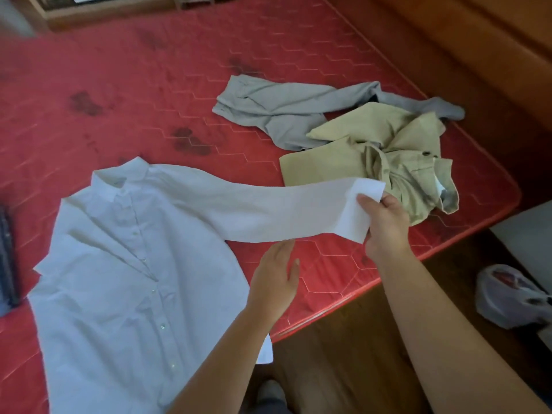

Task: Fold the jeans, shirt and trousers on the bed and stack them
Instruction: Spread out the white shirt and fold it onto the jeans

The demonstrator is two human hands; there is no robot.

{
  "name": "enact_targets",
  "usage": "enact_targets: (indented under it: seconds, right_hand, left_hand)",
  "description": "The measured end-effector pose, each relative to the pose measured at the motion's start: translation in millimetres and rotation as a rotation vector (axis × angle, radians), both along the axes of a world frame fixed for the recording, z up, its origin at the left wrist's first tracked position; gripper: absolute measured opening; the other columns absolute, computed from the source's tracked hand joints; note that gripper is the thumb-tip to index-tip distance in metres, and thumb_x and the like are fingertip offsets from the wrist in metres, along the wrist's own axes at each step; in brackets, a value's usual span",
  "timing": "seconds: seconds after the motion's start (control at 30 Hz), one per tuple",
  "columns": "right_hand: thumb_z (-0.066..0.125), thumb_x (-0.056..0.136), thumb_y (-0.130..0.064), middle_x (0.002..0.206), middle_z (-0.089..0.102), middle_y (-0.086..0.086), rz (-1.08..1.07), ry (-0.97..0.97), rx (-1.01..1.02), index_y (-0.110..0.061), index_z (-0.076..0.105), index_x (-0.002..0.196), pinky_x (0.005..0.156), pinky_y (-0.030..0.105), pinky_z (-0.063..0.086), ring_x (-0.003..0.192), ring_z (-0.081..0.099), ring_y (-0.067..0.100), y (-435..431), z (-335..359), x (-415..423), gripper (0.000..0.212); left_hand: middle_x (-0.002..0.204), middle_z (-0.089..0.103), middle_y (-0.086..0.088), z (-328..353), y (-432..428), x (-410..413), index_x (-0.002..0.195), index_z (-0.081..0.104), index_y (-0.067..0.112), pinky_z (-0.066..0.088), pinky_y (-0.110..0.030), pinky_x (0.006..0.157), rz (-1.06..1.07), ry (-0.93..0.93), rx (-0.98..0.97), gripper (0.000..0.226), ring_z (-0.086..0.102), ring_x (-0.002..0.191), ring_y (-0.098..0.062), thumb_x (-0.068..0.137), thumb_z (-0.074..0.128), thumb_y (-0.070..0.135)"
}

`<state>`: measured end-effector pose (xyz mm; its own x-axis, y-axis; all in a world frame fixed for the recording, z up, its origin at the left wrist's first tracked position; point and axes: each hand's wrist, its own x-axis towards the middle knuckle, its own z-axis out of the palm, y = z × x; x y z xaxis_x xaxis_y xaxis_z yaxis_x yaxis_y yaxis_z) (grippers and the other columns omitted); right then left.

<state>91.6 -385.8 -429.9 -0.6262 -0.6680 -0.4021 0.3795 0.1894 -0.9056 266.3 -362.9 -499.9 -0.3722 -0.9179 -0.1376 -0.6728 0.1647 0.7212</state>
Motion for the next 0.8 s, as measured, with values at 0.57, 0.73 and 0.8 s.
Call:
enact_targets:
  seconds: [0.57, 0.73, 0.8]
  right_hand:
    - [0.055, 0.087, -0.005, 0.083, 0.062, 0.004, 0.838, 0.002, -0.025, -0.018, 0.063, 0.081, 0.065, 0.028, 0.046, 0.073, 0.057, 0.016, -99.0, 15.7, 305.3, 0.016]
    - [0.054, 0.088, -0.005, 0.081, 0.062, 0.002, 1.204, -0.023, 0.045, -0.013, 0.064, 0.085, 0.067, 0.027, 0.047, 0.074, 0.058, 0.017, -97.5, -13.6, 428.1, 0.014]
    - [0.053, 0.088, -0.005, 0.091, 0.064, 0.008, 1.295, -0.059, 0.09, -0.006, 0.065, 0.098, 0.076, 0.034, 0.048, 0.082, 0.059, 0.022, -94.1, -30.0, 464.8, 0.015]
  left_hand:
    - [0.113, 0.064, 0.001, 46.7, -59.2, 261.7, 0.117, 0.056, 0.021, 0.047, -0.029, 0.083, 0.931, 0.779, 0.19, 0.024, 0.061, 0.102, -0.008, 0.098, 0.041, 0.025]
    - [0.115, 0.066, -0.001, 22.9, -56.0, 371.2, 0.123, 0.056, 0.024, 0.049, -0.042, 0.087, 1.028, 0.956, 0.377, 0.043, 0.061, 0.107, -0.017, 0.094, 0.036, 0.049]
    - [0.112, 0.067, 0.0, 15.3, -51.1, 408.2, 0.123, 0.057, 0.021, 0.051, -0.04, 0.082, 1.034, 0.956, 0.384, 0.045, 0.063, 0.103, -0.015, 0.094, 0.033, 0.046]
